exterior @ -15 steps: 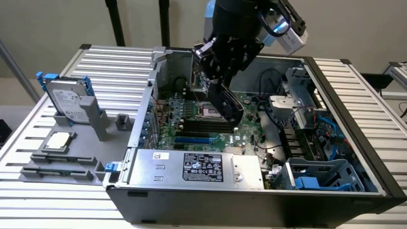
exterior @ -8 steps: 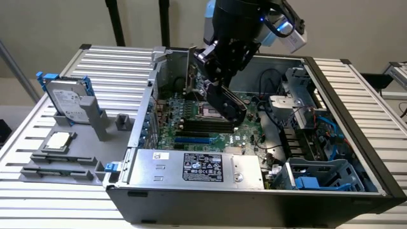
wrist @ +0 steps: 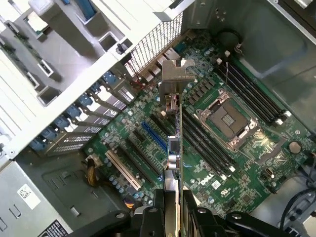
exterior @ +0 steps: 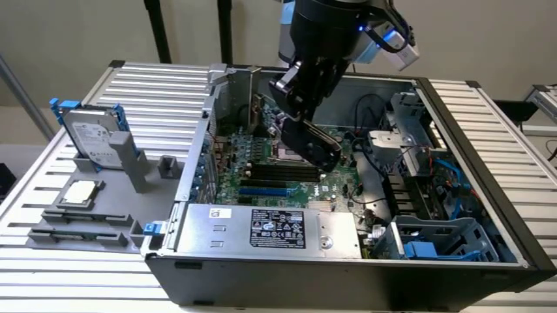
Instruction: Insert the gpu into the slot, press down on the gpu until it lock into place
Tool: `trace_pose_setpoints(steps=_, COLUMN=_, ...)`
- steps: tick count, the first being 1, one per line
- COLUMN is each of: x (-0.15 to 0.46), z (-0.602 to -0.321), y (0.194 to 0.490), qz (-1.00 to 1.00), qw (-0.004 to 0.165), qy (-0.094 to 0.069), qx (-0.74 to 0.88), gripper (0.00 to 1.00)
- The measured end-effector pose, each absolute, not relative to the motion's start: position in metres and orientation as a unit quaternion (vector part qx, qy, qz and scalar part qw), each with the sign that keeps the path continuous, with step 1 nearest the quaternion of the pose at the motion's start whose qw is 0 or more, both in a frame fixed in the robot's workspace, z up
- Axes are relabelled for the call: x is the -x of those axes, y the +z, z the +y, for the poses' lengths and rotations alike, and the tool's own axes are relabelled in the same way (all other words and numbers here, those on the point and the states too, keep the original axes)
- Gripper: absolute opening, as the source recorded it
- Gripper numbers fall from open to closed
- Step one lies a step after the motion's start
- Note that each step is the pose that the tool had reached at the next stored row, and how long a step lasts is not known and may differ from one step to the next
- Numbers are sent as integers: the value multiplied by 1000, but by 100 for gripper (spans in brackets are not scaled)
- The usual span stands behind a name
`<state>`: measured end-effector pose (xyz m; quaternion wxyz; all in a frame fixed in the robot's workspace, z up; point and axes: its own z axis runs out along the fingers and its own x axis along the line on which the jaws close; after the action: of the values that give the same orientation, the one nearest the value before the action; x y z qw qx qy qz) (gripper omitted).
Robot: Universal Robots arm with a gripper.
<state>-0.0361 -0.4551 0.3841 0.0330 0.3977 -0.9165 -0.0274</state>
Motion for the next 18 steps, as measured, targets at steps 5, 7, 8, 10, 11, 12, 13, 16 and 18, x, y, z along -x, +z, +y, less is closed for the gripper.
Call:
trace_pose_setpoints(steps=5, x=36, z=-455, y=381, qz=-897, qw=34, qy=-26, qx=-439, gripper=26)
trace_pose_setpoints(steps=7, x=36, z=-455, y=380, qz=-889, qw=34, qy=-25, qx=-455, gripper=26)
trace_pose_setpoints(steps=8, x=36, z=-455, y=380, qz=-885, qw=35, qy=-25, qx=-463, gripper=26)
trace_pose_setpoints(steps=10, x=36, z=-455, y=379, qz=-876, qw=35, qy=-24, qx=-480, gripper=26)
trace_pose_setpoints(steps=11, x=36, z=-455, y=378, qz=-872, qw=35, qy=-24, qx=-488, gripper=26)
trace_pose_setpoints(steps=12, x=36, z=-455, y=378, qz=-868, qw=35, qy=-24, qx=-495, gripper=26)
trace_pose_setpoints(steps=13, x=36, z=-455, y=377, qz=-863, qw=36, qy=-23, qx=-503, gripper=26)
trace_pose_setpoints(steps=16, x=36, z=-455, y=376, qz=-849, qw=36, qy=-22, qx=-526, gripper=26)
trace_pose_setpoints(steps=18, x=36, z=-455, y=375, qz=-839, qw=36, qy=-22, qx=-542, gripper=26)
